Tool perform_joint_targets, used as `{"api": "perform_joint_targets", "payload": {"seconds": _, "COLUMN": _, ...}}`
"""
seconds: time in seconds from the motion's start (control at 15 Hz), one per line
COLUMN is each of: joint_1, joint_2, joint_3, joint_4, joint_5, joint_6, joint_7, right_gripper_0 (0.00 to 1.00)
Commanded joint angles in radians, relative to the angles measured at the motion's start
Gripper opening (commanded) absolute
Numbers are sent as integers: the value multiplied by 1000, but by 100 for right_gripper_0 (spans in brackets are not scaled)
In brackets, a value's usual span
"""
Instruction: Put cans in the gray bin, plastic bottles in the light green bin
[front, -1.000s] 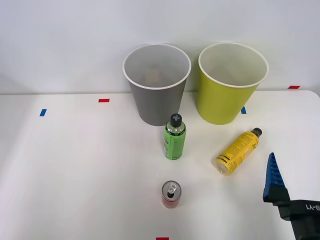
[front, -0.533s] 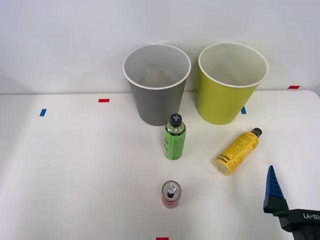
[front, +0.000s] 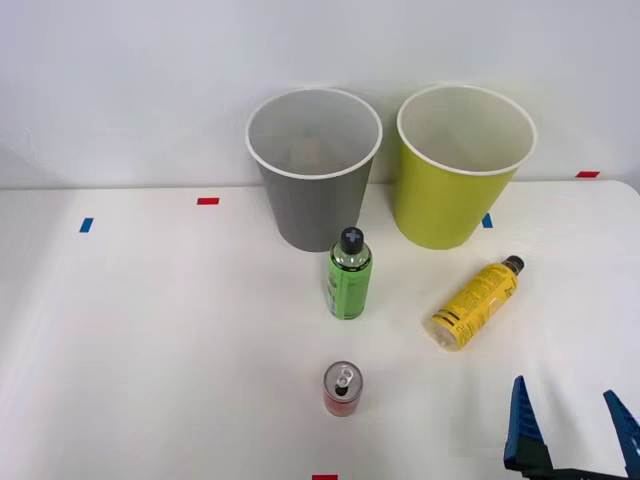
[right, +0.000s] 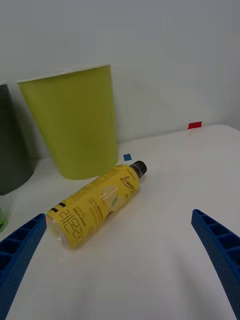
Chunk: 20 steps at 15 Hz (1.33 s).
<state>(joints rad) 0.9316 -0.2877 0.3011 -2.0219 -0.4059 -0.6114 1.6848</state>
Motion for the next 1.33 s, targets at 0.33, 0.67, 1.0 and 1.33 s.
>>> {"api": "perform_joint_targets", "payload": {"seconds": 0.33, "joint_1": -13, "joint_2": -62, "joint_3": 78, "joint_4": 167, "joint_5": 28, "joint_6": -225, "joint_7": 75, "right_gripper_0": 100}}
{"api": "perform_joint_targets", "payload": {"seconds": 0.67, "joint_1": -5, "joint_2": -68, "joint_3": 136, "joint_4": 193, "joint_5": -36, "joint_6": -261, "joint_7": 251, "right_gripper_0": 100}}
{"api": "perform_joint_targets", "payload": {"seconds": 1.0, "joint_1": -4, "joint_2": -73, "joint_3": 178, "joint_4": 193, "joint_5": -87, "joint_6": -260, "joint_7": 317, "right_gripper_0": 100}}
{"api": "perform_joint_targets", "payload": {"seconds": 1.33, "joint_1": -4, "joint_2": -73, "joint_3": 174, "joint_4": 193, "joint_5": -85, "joint_6": -260, "joint_7": 319, "right_gripper_0": 100}}
